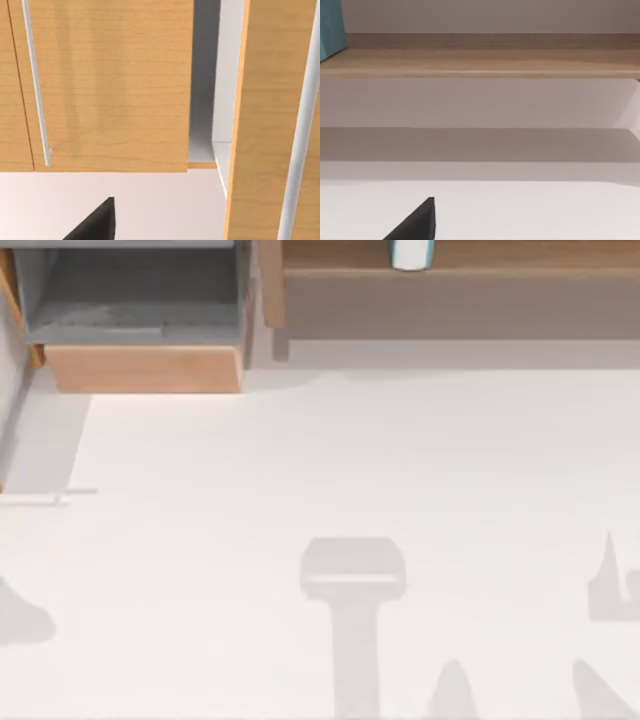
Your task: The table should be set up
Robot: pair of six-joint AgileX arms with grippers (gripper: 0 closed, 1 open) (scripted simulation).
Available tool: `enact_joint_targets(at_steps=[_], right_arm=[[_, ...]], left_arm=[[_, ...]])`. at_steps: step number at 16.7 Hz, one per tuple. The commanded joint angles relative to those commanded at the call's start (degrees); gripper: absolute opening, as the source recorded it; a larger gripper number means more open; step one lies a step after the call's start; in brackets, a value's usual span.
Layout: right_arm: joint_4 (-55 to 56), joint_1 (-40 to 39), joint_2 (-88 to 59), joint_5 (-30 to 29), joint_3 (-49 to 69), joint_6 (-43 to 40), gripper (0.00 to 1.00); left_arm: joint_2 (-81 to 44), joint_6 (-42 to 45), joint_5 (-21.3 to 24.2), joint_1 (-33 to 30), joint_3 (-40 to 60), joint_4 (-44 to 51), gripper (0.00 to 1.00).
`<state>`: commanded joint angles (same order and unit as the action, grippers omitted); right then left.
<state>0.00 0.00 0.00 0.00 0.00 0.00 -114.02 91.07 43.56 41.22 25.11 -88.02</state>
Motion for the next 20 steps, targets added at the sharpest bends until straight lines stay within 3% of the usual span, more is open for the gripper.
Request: enact_joint_targets(at_steps=[15, 20], right_arm=[[0.00, 0.00, 0.00, 0.00, 0.00, 0.00, 1.00], [0.00, 0.00, 0.00, 0.00, 0.00, 0.00, 1.00]], left_arm=[[-1.85, 0.01, -3.36, -3.47, 4.44, 2.38, 1.00], [-1.85, 0.01, -3.36, -3.47, 4.44, 2.38, 0.62]])
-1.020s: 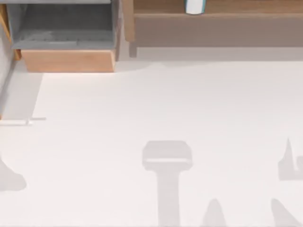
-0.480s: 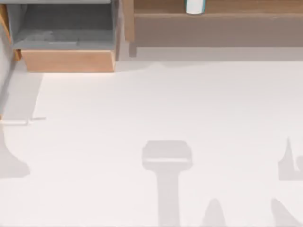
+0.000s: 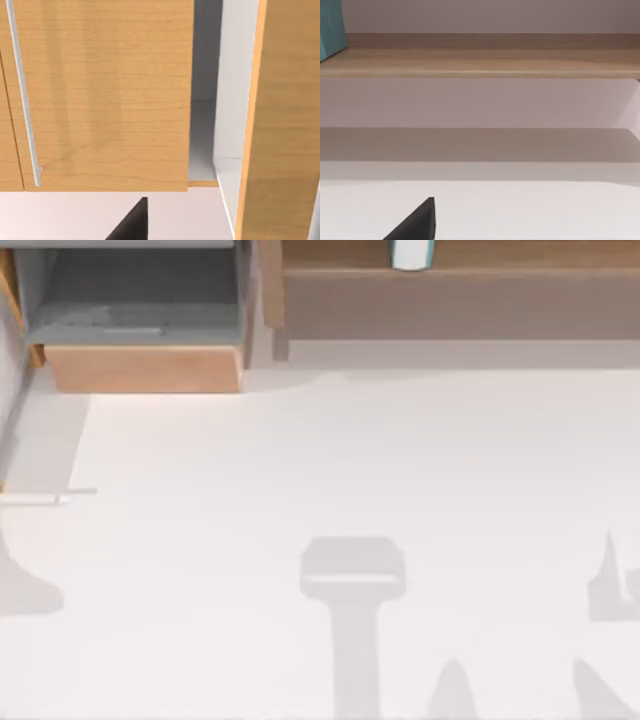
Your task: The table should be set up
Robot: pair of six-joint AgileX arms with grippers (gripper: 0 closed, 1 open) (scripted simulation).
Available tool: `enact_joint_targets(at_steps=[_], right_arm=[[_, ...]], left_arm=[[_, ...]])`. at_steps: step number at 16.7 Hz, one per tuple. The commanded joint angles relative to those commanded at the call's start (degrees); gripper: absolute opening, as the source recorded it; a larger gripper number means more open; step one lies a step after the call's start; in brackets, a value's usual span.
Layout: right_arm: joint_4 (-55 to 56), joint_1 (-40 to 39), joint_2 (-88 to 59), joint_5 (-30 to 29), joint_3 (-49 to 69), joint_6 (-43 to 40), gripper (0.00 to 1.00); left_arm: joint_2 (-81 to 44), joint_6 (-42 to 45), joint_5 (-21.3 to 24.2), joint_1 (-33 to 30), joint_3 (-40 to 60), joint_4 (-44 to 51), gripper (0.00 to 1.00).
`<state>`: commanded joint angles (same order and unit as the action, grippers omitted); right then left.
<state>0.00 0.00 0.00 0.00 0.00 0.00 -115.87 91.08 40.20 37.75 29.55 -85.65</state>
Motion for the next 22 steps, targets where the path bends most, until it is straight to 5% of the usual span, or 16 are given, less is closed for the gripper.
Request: enact_joint_targets(at_steps=[8, 22], right_arm=[[0.00, 0.00, 0.00, 0.00, 0.00, 0.00, 1.00], [0.00, 0.00, 0.00, 0.00, 0.00, 0.00, 1.00]], left_arm=[[0.00, 0.00, 0.00, 0.00, 0.00, 0.00, 0.02], [-2.50, -0.83, -2.76, -2.87, 5.33, 3.31, 0.00]])
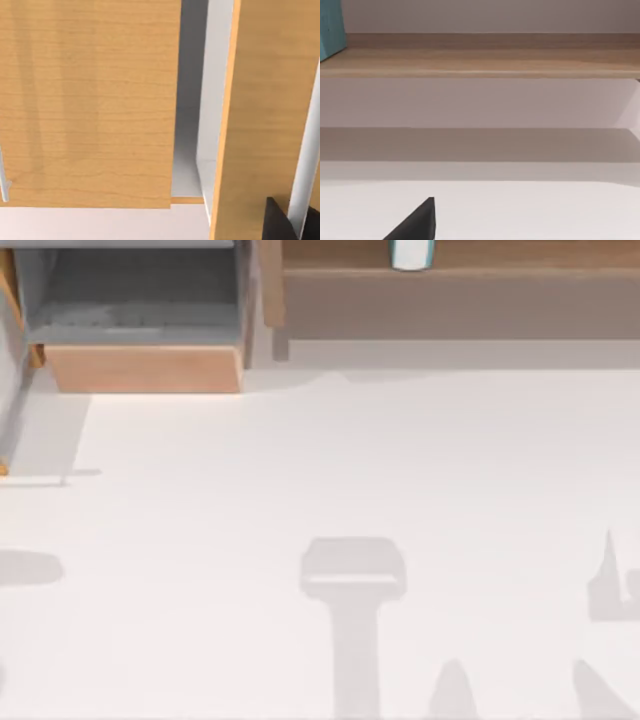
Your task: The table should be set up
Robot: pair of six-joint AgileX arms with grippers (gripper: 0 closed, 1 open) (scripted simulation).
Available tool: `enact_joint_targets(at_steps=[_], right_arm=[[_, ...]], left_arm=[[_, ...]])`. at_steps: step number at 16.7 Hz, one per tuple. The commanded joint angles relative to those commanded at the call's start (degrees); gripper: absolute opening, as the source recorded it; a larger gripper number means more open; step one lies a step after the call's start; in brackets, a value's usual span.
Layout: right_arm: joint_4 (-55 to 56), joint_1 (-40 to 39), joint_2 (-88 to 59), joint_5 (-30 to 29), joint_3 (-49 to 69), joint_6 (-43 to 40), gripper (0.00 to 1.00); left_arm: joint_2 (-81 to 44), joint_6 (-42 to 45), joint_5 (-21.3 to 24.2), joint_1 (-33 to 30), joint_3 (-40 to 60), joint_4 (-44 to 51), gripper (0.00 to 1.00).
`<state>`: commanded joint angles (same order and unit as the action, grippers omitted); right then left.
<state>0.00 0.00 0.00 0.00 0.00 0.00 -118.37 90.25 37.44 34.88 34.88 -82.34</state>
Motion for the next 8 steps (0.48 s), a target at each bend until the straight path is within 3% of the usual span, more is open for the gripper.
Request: enact_joint_targets(at_steps=[4, 8], right_arm=[[0.00, 0.00, 0.00, 0.00, 0.00, 0.00, 1.00], [0.00, 0.00, 0.00, 0.00, 0.00, 0.00, 1.00]], left_arm=[[-2.82, 0.33, -3.64, -3.44, 6.31, 3.70, 0.00], [-3.29, 0.33, -4.14, -3.96, 7.17, 4.29, 0.00]])
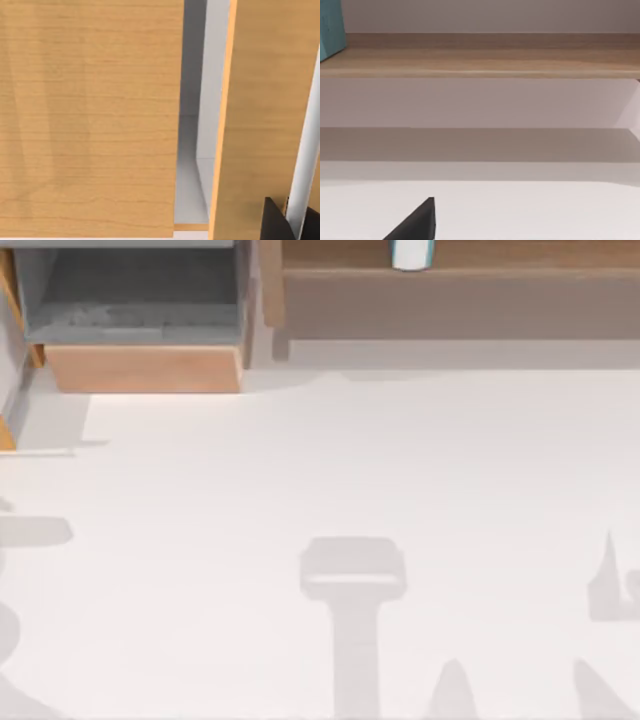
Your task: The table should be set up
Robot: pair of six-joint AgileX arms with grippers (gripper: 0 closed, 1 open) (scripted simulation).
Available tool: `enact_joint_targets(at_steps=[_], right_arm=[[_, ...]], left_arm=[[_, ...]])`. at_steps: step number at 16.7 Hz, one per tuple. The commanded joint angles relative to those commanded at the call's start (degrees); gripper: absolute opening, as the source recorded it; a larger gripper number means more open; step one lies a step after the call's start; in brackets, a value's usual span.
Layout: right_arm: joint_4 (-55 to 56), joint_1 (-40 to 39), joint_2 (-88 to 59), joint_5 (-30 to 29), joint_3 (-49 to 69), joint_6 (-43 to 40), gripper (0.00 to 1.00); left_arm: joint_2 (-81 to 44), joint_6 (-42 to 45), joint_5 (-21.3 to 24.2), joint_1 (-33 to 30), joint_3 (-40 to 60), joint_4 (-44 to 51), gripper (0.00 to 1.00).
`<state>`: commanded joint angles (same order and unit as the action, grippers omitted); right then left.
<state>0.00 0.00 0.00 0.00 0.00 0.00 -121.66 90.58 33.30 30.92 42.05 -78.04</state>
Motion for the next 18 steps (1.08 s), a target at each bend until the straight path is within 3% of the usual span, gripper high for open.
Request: enact_joint_targets(at_steps=[3, 11, 18], right_arm=[[0.00, 0.00, 0.00, 0.00, 0.00, 0.00, 1.00], [0.00, 0.00, 0.00, 0.00, 0.00, 0.00, 1.00], [0.00, 0.00, 0.00, 0.00, 0.00, 0.00, 1.00]], left_arm=[[-0.45, -0.21, -0.10, -0.09, 0.61, 0.59, 0.00], [-6.10, -0.34, -4.81, -4.65, 13.52, 7.59, 0.00], [-7.21, -0.78, -5.14, -5.41, 15.95, 8.97, 0.00]])
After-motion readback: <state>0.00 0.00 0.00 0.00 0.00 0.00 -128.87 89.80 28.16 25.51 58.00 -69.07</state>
